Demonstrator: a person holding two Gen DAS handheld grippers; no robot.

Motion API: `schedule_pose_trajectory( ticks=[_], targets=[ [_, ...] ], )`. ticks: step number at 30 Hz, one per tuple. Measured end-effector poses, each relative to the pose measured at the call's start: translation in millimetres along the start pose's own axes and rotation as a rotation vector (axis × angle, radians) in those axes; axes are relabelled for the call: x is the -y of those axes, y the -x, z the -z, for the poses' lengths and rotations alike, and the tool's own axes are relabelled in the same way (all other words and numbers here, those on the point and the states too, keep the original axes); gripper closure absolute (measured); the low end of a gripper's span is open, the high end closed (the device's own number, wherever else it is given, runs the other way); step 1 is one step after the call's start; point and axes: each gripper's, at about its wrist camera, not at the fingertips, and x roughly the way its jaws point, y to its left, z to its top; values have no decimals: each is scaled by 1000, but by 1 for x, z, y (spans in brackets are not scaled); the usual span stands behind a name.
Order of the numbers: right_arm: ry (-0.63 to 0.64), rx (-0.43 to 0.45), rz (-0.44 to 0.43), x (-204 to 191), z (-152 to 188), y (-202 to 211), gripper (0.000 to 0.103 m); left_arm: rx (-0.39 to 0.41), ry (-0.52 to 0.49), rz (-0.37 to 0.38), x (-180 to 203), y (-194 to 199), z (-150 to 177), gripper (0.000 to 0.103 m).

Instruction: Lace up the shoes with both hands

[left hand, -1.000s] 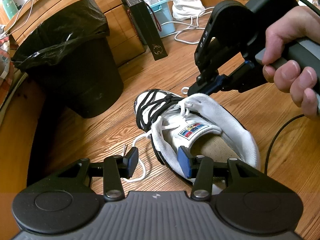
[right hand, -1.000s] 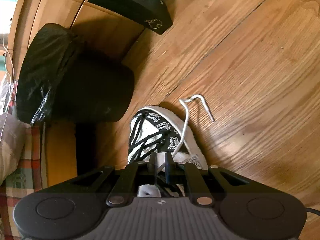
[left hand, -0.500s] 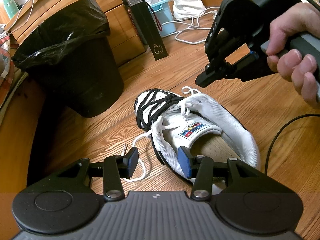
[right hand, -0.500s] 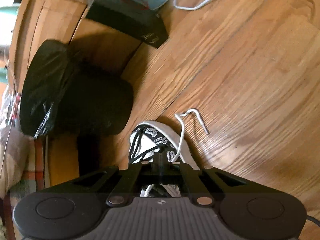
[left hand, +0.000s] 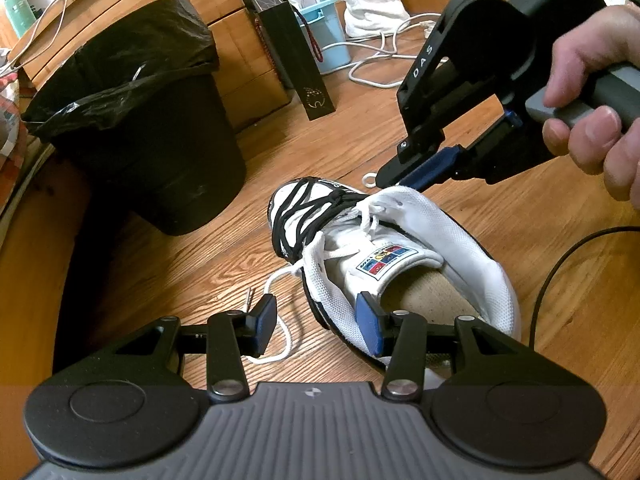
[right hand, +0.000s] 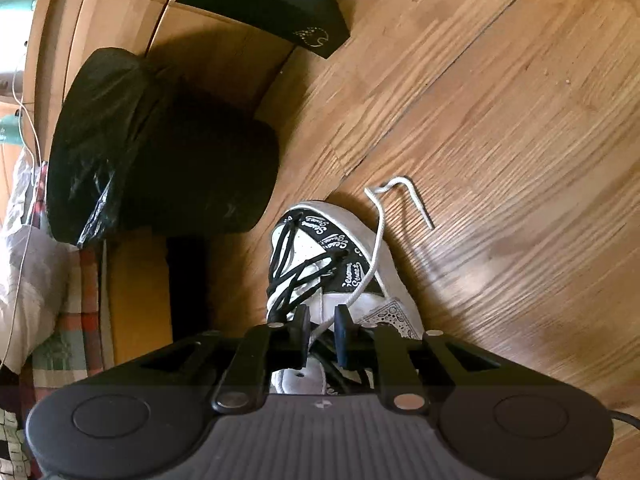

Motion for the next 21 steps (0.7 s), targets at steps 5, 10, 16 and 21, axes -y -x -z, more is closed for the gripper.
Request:
schedule_pose_trajectory(
  ticks=[5, 10, 16, 21],
  targets=[
    [-19, 1, -2, 1, 0, -6, 86, 0, 2, 0, 0, 0, 0, 55],
    [1, 17, -3, -2, 1, -7, 95, 1, 7, 1, 0, -1, 0, 55],
    [100, 78, 43, -15, 4, -4, 99, 2, 11, 3, -1, -1, 1, 55],
    [140, 115, 73, -20, 6, -1, 99, 2, 18, 4, -2, -1, 2, 55]
  ],
)
